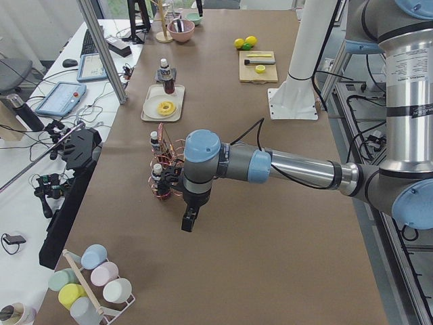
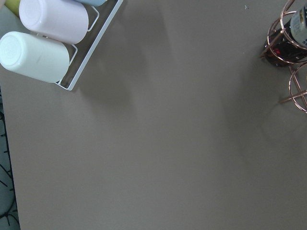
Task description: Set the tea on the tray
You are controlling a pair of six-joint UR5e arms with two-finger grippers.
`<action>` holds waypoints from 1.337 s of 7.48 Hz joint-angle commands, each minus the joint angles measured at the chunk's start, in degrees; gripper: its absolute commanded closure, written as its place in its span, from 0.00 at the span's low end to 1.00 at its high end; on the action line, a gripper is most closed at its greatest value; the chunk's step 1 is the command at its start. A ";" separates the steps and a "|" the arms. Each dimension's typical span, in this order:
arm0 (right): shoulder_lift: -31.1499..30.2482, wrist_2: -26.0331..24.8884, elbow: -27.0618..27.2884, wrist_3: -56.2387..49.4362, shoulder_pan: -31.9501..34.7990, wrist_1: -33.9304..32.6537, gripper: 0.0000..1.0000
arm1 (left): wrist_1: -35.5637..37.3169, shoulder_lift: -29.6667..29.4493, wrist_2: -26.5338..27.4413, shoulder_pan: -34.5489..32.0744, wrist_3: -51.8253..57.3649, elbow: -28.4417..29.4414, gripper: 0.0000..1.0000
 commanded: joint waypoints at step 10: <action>-7.66 14.62 -15.48 -24.90 20.23 9.84 0.00 | 0.00 0.13 -0.35 0.00 0.00 2.58 0.02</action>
